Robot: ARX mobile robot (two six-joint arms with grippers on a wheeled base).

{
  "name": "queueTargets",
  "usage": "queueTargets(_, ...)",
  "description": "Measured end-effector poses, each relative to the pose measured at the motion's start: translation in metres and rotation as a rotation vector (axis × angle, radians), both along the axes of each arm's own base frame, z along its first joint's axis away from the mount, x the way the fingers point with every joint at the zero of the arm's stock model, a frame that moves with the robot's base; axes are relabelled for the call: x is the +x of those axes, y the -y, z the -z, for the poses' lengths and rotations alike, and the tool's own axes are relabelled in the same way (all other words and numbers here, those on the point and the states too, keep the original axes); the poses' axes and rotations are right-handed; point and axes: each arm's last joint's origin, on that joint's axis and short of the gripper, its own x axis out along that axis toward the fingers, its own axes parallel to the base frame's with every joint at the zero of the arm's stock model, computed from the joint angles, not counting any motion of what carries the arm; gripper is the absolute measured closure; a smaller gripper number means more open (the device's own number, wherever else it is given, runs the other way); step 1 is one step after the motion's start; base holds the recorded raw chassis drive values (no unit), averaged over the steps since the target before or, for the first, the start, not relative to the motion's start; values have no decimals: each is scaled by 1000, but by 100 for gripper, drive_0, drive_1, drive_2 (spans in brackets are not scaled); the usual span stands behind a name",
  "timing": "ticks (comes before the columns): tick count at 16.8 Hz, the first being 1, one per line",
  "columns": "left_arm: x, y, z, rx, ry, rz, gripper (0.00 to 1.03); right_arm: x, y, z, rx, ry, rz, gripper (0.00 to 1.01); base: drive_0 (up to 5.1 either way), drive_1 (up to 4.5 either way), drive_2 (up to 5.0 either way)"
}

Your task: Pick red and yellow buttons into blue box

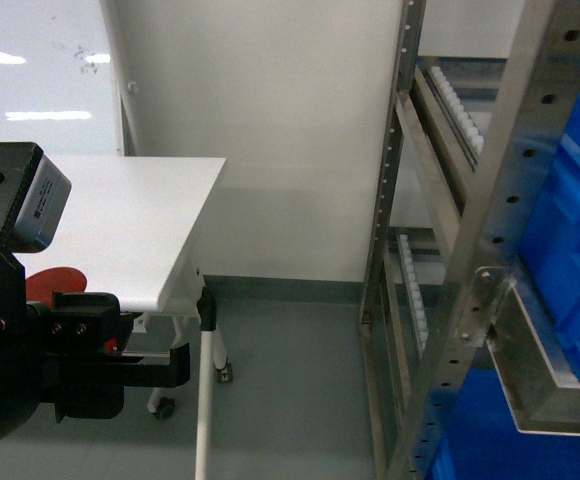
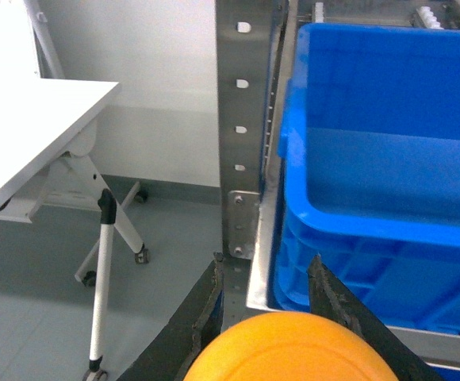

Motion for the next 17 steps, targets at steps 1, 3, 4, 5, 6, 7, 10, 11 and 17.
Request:
queueTargets(1, 0, 0, 0, 0, 1, 0, 78, 0, 0, 0, 0, -2, 0, 72, 448, -413, -19)
queueTargets(3, 0, 0, 0, 0, 0, 0, 78, 0, 0, 0, 0, 0, -1, 72, 448, -413, -19)
queueTargets(4, 0, 0, 0, 0, 0, 0, 78, 0, 0, 0, 0, -2, 2, 72, 448, -413, -19)
queueTargets(5, 0, 0, 0, -2, 3, 1, 78, 0, 0, 0, 0, 0, 2, 72, 448, -413, -19)
queueTargets(6, 0, 0, 0, 0, 1, 0, 78, 0, 0, 0, 0, 0, -1, 72, 488, -258, -258)
queueTargets(7, 0, -1, 0, 1, 1, -4, 78, 0, 0, 0, 0, -2, 0, 72, 490, -255, -255)
queueTargets(10, 0, 0, 0, -1, 2, -2, 78, 0, 0, 0, 0, -2, 0, 72, 490, -255, -255)
queueTargets(11, 0, 0, 0, 1, -1, -2, 78, 0, 0, 0, 0, 0, 0, 72, 490, -255, -255)
queueTargets(17, 0, 0, 0, -1, 3, 0, 78, 0, 0, 0, 0, -2, 0, 72, 510, -235, -235)
